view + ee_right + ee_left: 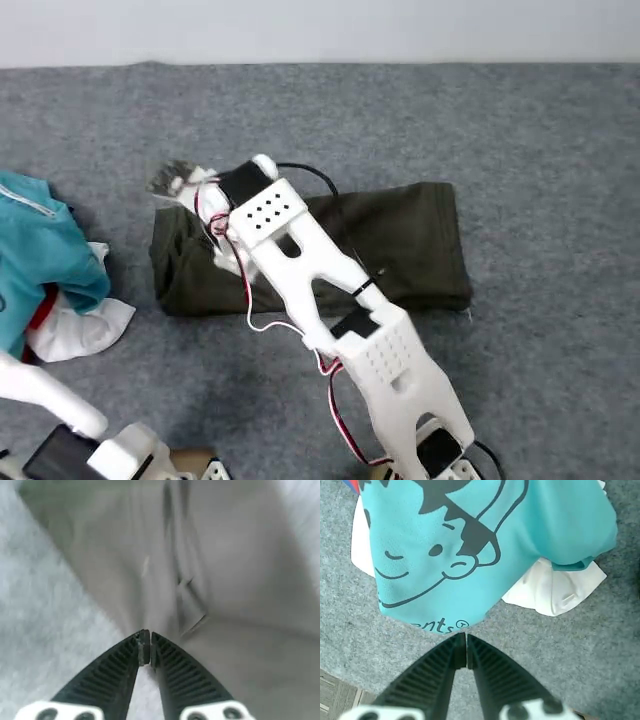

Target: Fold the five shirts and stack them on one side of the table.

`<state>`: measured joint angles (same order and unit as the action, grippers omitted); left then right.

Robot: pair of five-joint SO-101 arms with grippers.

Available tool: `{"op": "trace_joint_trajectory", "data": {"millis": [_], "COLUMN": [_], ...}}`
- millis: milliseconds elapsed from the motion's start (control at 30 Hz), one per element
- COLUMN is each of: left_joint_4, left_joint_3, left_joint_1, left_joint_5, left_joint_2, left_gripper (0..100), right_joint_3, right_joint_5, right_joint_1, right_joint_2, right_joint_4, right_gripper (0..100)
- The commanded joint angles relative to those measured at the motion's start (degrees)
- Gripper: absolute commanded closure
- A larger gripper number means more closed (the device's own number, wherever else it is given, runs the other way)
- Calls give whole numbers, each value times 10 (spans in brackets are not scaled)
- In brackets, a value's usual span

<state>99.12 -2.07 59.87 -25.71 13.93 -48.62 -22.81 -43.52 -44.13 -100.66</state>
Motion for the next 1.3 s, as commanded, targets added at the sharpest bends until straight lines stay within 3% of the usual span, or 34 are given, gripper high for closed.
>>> {"op": "trace_joint_trajectory", "data": {"millis": [0,267,567,833,900,1033,1267], "left_joint_4": [8,8,4,4,4,6,8], "left_joint_3": [2,2,2,2,2,2,2], "left_joint_1": [-4,-4,-4,-4,-4,-4,-5], "left_joint_5": [2,2,2,-2,-2,-2,-22], "left_joint_2": [23,23,23,23,23,23,23], "left_gripper": [994,994,994,994,994,992,992], "right_joint_3": [69,79,49,116,135,155,156], "right_joint_5": [11,9,36,69,66,69,69], "right_joint_1": [7,53,57,179,215,282,387], "right_joint_2": [44,-24,122,186,187,187,138], "right_joint_4": [-20,-19,-22,-22,-22,-22,6], "right_gripper": [983,987,987,980,936,736,718]}}
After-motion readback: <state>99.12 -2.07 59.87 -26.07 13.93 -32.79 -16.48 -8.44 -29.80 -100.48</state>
